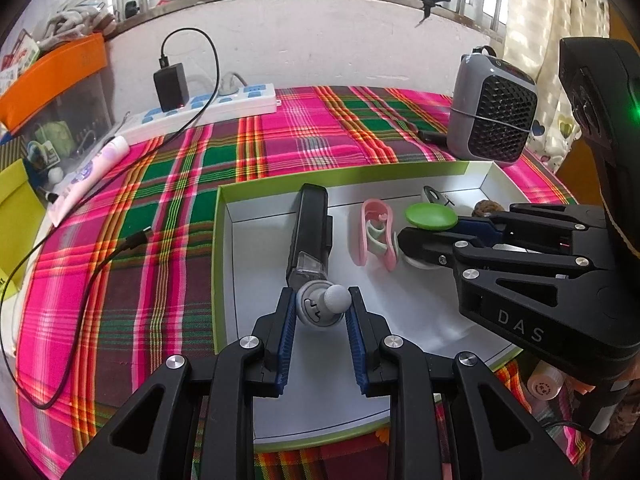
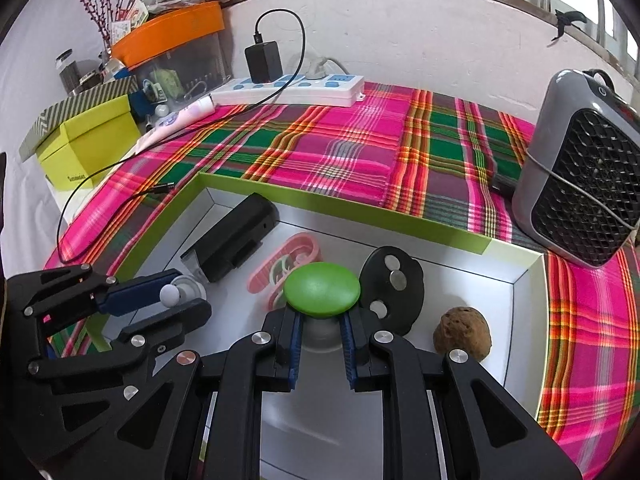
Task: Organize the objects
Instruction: 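Lower and open the left tool releasing the white knob while the right releases the green mushroom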
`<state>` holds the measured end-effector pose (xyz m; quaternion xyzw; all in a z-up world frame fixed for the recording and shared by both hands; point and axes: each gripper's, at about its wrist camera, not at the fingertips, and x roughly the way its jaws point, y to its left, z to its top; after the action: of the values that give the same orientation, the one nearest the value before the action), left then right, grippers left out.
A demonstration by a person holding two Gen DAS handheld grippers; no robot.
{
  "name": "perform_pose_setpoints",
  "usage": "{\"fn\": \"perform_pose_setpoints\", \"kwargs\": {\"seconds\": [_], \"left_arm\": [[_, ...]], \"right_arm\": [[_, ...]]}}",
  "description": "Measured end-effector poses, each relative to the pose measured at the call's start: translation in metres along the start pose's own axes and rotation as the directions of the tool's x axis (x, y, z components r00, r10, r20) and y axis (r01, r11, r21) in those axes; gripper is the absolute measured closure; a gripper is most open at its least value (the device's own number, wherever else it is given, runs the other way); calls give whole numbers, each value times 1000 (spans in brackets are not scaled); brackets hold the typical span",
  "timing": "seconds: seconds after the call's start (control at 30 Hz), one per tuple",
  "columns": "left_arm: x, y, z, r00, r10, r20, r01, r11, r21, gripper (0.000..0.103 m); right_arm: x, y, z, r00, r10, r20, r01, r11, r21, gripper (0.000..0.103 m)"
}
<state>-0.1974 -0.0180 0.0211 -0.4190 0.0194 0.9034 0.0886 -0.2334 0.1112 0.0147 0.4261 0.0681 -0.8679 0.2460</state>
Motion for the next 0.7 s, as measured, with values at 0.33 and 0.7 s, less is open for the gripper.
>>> {"fn": "perform_pose_setpoints", "kwargs": {"seconds": [0.33,0.7], "left_arm": [[0,-1,0,1000,4,-1,-4,1000,4,80],[0,0,0,1000,3,1,-3,1000,1,75]], "right_arm": [[-1,2,-2,1000,8,-2,-8,1000,-3,85],[-3,5,-3,1000,1,-8,-1,1000,-8,76]]}}
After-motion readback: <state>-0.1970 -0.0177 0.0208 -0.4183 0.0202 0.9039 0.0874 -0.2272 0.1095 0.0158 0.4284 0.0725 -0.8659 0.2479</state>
